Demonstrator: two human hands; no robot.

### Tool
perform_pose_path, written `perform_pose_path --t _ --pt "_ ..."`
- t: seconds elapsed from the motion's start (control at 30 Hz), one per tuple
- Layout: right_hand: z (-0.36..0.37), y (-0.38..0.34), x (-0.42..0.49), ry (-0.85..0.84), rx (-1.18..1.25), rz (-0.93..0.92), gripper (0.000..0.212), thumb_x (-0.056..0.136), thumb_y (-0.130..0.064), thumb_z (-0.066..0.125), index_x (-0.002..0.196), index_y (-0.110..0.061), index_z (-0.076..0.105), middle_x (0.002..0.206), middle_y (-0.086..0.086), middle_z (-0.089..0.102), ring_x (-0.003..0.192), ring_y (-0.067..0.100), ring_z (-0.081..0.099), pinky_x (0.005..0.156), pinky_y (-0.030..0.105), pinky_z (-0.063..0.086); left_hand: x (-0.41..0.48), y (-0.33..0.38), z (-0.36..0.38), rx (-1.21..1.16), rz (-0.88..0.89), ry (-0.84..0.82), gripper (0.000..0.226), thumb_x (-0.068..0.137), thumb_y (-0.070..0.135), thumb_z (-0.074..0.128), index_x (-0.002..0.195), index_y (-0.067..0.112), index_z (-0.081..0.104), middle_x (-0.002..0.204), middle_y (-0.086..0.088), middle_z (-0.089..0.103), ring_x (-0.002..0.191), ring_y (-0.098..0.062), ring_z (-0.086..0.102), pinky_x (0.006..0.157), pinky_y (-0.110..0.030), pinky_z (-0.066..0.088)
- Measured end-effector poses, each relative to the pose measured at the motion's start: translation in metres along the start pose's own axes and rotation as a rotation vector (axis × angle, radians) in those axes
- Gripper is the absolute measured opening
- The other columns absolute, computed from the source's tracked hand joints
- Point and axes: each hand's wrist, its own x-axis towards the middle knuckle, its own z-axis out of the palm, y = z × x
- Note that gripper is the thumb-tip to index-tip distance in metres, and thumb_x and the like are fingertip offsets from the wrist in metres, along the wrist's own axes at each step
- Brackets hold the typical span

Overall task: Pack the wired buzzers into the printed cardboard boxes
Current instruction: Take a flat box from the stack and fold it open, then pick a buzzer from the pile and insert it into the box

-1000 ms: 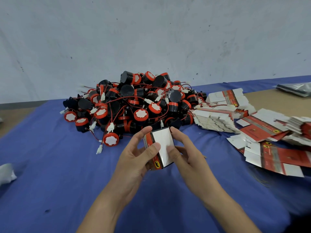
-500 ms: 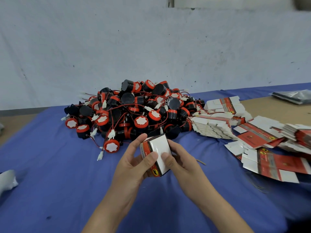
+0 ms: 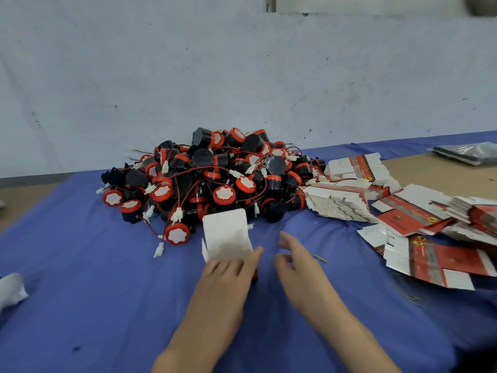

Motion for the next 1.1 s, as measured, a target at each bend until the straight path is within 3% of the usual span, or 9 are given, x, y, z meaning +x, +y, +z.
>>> perform_pose_path --t 0.17,0.27,0.33,0.47,0.57,0.63,0.83,0.93,1.1 --pt "-0.002 0.001 0.000 -0.038 -0.033 0.044 0.059 0.106 -0.026 0.042 0.159 -0.032 0.017 0.162 -0.011 0.029 0.143 0.012 0.037 0.115 0.040 0.037 -0.006 0.004 0.004 0.004 -0.058 -0.090 0.076 0.071 0.007 0.081 0.139 0.032 0.058 0.113 0.003 0.070 0.093 -0.019 0.067 0.084 -0.031 0.057" --pt "-0.003 0.003 0.002 -0.050 -0.042 0.059 0.058 0.105 -0.026 0.041 0.159 -0.032 0.018 0.158 -0.009 0.035 0.135 0.017 0.046 0.111 0.040 0.042 -0.003 0.008 -0.007 -0.044 -0.063 0.071 0.052 0.075 0.011 0.081 0.123 0.028 0.071 0.116 -0.002 0.070 0.095 -0.024 0.068 0.080 -0.035 0.059" --pt "-0.005 0.003 0.003 -0.044 -0.046 0.073 0.058 0.105 -0.026 0.041 0.158 -0.033 0.019 0.156 -0.009 0.037 0.130 0.021 0.050 0.106 0.041 0.045 -0.002 0.008 -0.021 -0.158 -0.100 0.211 0.032 0.090 0.020 0.059 0.120 0.030 0.068 0.116 0.008 0.065 0.099 -0.015 0.060 0.085 -0.028 0.050" --pt "-0.006 0.003 0.006 -0.037 -0.031 0.110 0.056 0.104 -0.027 0.043 0.156 -0.032 0.022 0.151 -0.008 0.041 0.125 0.023 0.054 0.100 0.038 0.046 0.006 -0.031 -0.035 -0.433 -0.582 0.386 0.022 0.099 0.032 0.044 0.114 0.035 0.060 0.107 0.021 0.056 0.100 -0.004 0.055 0.078 -0.016 0.040" --pt "-0.005 0.003 0.009 -0.061 0.010 0.130 0.047 0.104 -0.028 0.043 0.148 -0.034 0.029 0.148 -0.006 0.046 0.122 0.024 0.055 0.099 0.036 0.045 0.009 -0.073 -0.021 -0.372 -0.787 0.214 0.018 0.101 0.023 0.049 0.115 0.027 0.059 0.112 0.000 0.056 0.102 -0.019 0.055 0.074 -0.031 0.045" --pt "-0.005 0.001 0.009 -0.041 -0.013 0.113 0.055 0.104 -0.030 0.044 0.155 -0.033 0.023 0.145 -0.008 0.045 0.118 0.023 0.057 0.091 0.033 0.046 0.009 -0.088 -0.008 -0.231 -0.811 0.037 0.024 0.101 0.024 0.050 0.124 0.025 0.058 0.117 -0.012 0.053 0.106 -0.029 0.051 0.078 -0.042 0.047" --pt "-0.002 -0.003 0.012 -0.037 -0.020 0.103 0.060 0.105 -0.029 0.044 0.158 -0.028 0.018 0.142 -0.005 0.047 0.101 0.018 0.057 0.091 0.038 0.050 0.023 -0.105 0.019 0.085 -0.838 -0.261 0.065 0.098 0.050 0.051 0.153 0.024 0.028 0.130 -0.018 0.048 0.121 -0.037 0.047 0.095 -0.046 0.041" --pt "-0.003 -0.003 0.012 -0.017 -0.047 0.088 0.060 0.105 -0.030 0.044 0.159 -0.027 0.017 0.152 -0.006 0.038 0.110 0.021 0.059 0.088 0.035 0.049 0.028 -0.108 0.026 0.205 -0.847 -0.247 0.062 0.100 0.049 0.048 0.150 0.017 0.032 0.125 -0.017 0.056 0.117 -0.035 0.051 0.093 -0.044 0.037" --pt "-0.008 -0.003 0.012 -0.001 -0.054 0.089 0.060 0.105 -0.029 0.044 0.159 -0.027 0.018 0.152 -0.004 0.038 0.103 0.016 0.058 0.088 0.032 0.046 0.028 -0.113 0.028 0.160 -0.767 -0.028 0.029 0.098 0.027 0.051 0.116 0.006 0.058 0.106 -0.019 0.063 0.099 -0.038 0.055 0.084 -0.048 0.038"
